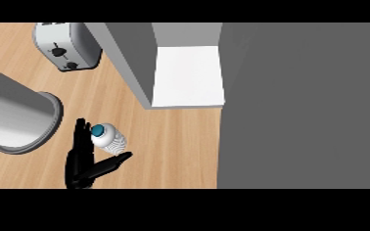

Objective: Pick up the bottled water, place it into the cabinet and close the cabinet

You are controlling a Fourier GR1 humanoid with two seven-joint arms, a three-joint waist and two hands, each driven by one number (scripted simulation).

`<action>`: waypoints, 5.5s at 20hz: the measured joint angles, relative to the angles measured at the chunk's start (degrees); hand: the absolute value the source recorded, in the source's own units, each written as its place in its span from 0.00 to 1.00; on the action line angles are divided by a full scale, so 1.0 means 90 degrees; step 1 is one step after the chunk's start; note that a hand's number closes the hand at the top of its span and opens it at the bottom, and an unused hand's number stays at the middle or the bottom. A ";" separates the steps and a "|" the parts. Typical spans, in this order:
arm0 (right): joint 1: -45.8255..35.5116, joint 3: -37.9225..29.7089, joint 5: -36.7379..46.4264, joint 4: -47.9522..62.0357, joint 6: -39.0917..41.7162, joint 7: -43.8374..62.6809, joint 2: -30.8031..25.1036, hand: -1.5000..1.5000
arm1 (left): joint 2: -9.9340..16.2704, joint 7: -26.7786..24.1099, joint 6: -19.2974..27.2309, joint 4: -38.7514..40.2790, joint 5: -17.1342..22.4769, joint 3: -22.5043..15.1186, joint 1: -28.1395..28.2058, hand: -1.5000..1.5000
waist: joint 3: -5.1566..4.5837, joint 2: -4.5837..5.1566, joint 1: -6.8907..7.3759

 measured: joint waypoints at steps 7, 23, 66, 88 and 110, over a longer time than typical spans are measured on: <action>0.0161 -0.0310 -0.0170 0.0033 0.0086 -0.0128 -0.0261 0.00 | -0.0095 -0.0877 -0.0938 0.1184 0.0228 0.0252 -0.0493 1.00 | 0.0000 0.0006 -0.0003; 0.0302 -0.0551 -0.0453 0.0067 0.0074 -0.0291 -0.0488 0.00 | 0.0145 -0.1611 -0.2719 0.2325 0.0660 0.0612 -0.1196 1.00 | 0.0005 0.0000 0.0021; 0.0398 -0.0848 -0.1132 0.0166 0.0197 -0.0453 -0.0668 0.00 | -0.0531 0.1330 0.1376 -0.0225 -0.0252 -0.1984 -0.3509 1.00 | 0.0013 0.0006 -0.0046; 0.0267 -0.1008 -0.1487 0.0272 0.0300 -0.0339 -0.0904 0.00 | -0.0537 0.0582 0.1948 0.3495 0.0629 -0.1560 -0.6164 1.00 | 0.0010 0.0084 -0.0216; 0.0198 -0.0995 -0.1688 0.0349 0.0529 -0.0482 -0.0926 0.00 | -0.0485 -0.0054 0.2006 0.5637 0.0312 -0.1170 -0.7695 0.00 | 0.0009 0.0165 -0.0354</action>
